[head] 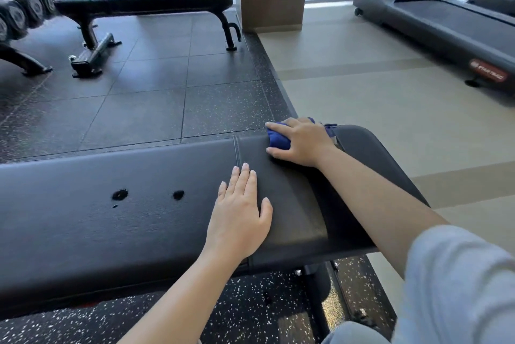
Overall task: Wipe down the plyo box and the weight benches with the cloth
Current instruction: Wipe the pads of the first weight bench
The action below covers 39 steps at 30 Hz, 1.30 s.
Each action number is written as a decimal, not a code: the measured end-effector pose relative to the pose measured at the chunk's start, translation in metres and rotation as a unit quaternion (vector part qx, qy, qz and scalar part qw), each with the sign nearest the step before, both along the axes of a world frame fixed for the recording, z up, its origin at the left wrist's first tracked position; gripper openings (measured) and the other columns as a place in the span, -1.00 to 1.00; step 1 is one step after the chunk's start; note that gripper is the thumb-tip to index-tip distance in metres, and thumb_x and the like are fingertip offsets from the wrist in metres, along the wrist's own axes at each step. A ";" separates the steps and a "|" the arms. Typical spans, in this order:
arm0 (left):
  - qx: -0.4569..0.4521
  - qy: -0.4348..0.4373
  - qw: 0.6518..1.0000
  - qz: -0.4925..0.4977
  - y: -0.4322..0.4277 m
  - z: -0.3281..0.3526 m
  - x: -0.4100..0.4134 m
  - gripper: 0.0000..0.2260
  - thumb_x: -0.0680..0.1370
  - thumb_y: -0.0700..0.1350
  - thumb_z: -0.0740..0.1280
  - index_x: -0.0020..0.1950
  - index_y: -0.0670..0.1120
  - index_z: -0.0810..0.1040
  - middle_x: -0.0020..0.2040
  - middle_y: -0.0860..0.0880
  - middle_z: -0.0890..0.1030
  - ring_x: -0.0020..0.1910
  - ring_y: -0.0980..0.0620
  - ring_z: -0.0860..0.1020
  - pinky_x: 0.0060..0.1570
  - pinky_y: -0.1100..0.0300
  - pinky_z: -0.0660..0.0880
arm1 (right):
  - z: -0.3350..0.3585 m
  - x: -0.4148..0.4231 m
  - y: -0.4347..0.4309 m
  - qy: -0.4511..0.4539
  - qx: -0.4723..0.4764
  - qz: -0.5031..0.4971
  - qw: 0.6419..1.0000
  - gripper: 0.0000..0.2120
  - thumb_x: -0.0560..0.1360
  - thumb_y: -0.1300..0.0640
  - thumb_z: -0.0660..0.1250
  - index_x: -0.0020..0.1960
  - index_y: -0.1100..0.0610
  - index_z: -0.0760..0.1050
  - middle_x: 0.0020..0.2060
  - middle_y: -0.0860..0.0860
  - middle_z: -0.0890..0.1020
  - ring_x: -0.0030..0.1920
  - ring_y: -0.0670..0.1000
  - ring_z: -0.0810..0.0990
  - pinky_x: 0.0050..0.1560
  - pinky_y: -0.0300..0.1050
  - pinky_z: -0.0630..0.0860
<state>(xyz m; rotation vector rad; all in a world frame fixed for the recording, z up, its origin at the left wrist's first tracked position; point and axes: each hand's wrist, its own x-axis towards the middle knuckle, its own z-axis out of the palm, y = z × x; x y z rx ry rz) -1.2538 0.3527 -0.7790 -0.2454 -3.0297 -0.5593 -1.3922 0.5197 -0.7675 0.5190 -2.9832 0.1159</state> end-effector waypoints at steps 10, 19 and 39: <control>0.031 0.010 0.999 0.000 -0.005 0.000 0.004 -0.51 0.62 -0.05 0.03 0.52 -0.10 0.00 0.54 0.00 -0.10 0.49 0.11 -0.15 0.39 0.23 -0.22 | -0.013 0.145 0.021 0.098 -0.081 0.120 0.985 -0.38 0.37 -0.36 0.17 0.34 -0.09 0.42 0.20 0.01 0.55 0.19 0.12 0.50 0.12 0.18 0.43; -0.047 0.074 0.995 -0.044 -0.037 -0.011 0.024 -0.50 0.53 0.05 0.03 0.33 -0.20 0.44 0.36 -0.11 0.41 0.37 -0.01 0.33 0.26 -0.01 0.20 | -0.010 0.089 -0.015 0.086 -0.077 0.084 0.990 -0.36 0.32 -0.37 0.12 0.28 -0.09 0.49 0.15 0.02 0.60 0.10 0.13 0.57 0.06 0.24 0.45; -0.044 0.062 0.997 0.010 -0.033 -0.012 0.023 -0.49 0.53 0.02 -0.05 0.38 -0.12 0.39 0.42 -0.05 0.34 0.42 -0.02 0.27 0.31 -0.01 0.15 | -0.015 0.155 -0.009 0.149 -0.091 0.120 0.977 -0.41 0.35 -0.31 0.22 0.26 -0.04 0.52 0.14 0.03 0.60 0.10 0.14 0.57 0.06 0.16 0.47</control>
